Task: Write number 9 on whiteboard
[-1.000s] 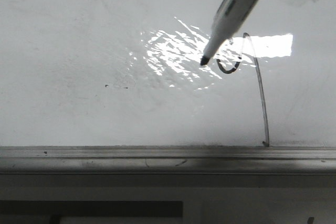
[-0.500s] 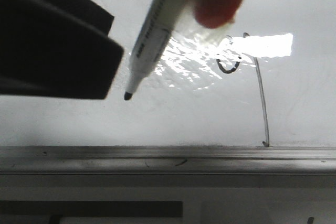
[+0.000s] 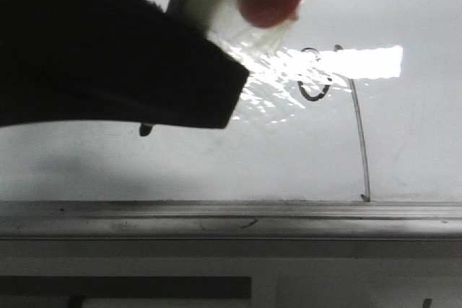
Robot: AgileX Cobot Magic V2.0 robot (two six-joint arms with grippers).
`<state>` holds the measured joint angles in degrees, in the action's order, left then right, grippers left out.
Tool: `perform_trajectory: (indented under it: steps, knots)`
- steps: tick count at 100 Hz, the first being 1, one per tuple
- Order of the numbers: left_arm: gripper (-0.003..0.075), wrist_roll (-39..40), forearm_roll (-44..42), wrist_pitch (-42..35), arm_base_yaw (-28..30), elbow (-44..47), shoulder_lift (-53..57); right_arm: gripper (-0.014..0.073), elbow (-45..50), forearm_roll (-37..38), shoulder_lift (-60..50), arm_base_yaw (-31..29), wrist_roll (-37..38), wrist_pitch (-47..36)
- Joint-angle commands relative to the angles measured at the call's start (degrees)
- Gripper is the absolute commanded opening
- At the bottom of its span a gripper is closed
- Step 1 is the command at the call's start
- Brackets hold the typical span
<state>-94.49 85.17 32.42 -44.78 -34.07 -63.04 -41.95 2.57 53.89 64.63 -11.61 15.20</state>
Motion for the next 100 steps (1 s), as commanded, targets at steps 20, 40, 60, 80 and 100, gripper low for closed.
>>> perform_trajectory:
  steps: [20,40,60,80,100]
  knots:
    - [0.0025,0.1,4.2,1.3,-0.5,-3.2,0.2,-0.0042,-2.0,-0.9,-0.2,0.2,-0.4,-4.4]
    - [-0.002,0.1,4.5,1.3,-0.5,-2.1,0.2,0.0031,-2.0,-3.6,2.1,0.2,-0.3,-3.6]
    - [-0.002,0.1,4.9,1.8,-0.5,1.0,0.2,0.0495,-2.0,-3.6,2.4,-0.1,-0.3,-3.4]
    - [-0.002,0.5,6.1,1.9,-0.5,3.4,0.2,0.0587,-3.1,-3.3,-3.5,-2.6,-0.3,-3.5]
    - [-0.002,0.8,6.8,2.9,-0.5,3.6,0.2,0.0457,-4.5,-3.1,-12.2,-7.2,-0.3,-3.8]
